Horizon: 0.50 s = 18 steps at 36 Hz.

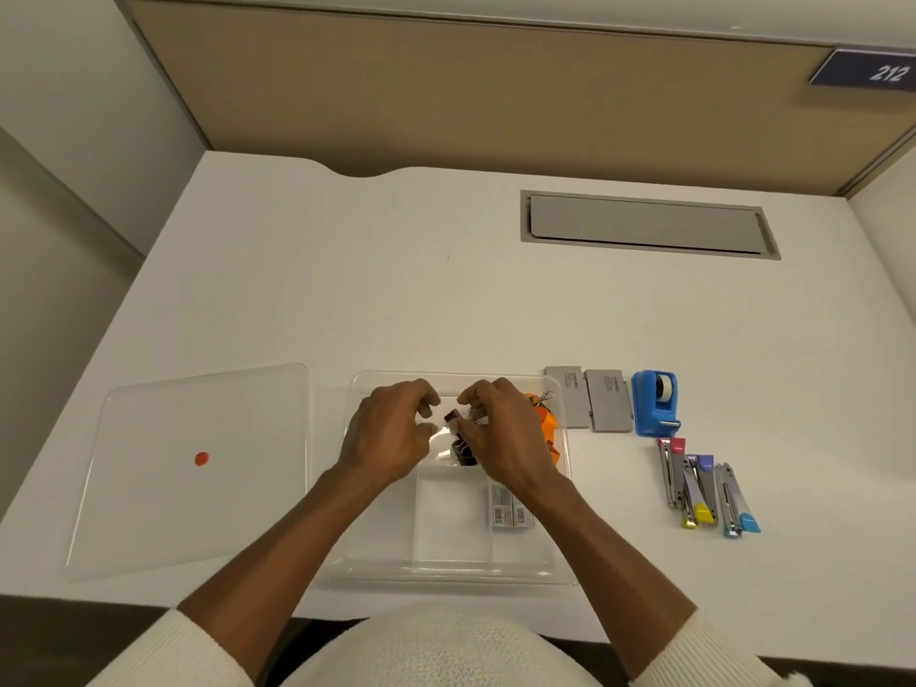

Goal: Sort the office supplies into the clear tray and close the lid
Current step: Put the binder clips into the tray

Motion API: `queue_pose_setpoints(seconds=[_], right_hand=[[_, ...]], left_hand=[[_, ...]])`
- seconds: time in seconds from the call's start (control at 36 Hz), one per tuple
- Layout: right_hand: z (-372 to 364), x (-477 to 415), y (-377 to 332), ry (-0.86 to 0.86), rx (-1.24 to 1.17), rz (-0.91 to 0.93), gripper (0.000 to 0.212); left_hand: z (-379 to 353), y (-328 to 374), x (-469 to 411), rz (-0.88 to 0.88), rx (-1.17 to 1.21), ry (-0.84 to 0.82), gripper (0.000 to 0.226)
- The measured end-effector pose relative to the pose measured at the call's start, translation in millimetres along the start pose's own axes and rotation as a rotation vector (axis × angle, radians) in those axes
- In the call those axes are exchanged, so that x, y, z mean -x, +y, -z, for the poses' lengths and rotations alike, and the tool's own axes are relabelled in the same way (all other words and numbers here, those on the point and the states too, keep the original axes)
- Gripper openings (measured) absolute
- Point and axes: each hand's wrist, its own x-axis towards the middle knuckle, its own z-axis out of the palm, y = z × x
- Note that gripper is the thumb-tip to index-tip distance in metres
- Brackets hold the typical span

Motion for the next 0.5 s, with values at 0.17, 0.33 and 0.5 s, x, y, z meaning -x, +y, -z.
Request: queue_pose_setpoints(seconds=[0.17,0.33,0.5], right_hand=[[13,22,-2,0.091,0.089,0.155,0.022],[59,63,43,0.287,0.001,0.004,0.013],[82,121,100,-0.013,0.209,-0.303,0.027]], left_hand=[[-16,-11,25,0.1,-0.1,0.069,0.033],[-22,-9,34,0.187,-0.063,0.09,0.015],[-25,-7,34,0.209,-0.059,0.088,0.013]])
